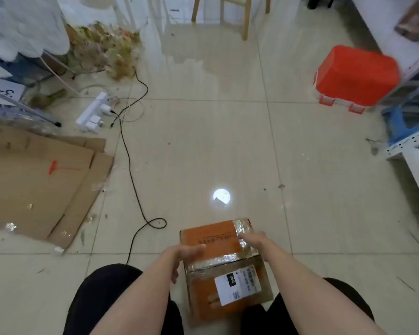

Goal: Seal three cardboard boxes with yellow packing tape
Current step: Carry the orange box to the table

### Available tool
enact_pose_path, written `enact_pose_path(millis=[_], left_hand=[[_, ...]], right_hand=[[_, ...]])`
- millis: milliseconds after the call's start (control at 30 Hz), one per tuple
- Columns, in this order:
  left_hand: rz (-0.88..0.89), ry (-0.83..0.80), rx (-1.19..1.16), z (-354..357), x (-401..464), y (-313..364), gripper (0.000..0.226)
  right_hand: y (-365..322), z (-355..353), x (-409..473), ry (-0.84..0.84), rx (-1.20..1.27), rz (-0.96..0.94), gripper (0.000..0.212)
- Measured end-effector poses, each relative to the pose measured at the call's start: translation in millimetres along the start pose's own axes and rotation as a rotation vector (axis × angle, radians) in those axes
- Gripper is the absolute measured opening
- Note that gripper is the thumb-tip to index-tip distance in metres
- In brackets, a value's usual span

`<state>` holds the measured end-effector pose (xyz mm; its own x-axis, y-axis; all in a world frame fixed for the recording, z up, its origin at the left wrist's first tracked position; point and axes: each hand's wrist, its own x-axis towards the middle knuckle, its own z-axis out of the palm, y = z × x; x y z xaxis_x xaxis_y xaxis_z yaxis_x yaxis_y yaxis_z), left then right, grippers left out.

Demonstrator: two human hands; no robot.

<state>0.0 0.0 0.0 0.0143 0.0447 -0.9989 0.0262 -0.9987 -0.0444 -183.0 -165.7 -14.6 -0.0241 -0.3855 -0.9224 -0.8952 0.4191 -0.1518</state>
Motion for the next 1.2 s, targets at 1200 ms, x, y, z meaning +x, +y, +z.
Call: enact_pose_path(millis=[1200], left_hand=[[0.525,0.443,-0.118,-96,-402,17,0.139]], right_hand=[[-144,-133,-423,0.514,0.123,-0.415,0.054]])
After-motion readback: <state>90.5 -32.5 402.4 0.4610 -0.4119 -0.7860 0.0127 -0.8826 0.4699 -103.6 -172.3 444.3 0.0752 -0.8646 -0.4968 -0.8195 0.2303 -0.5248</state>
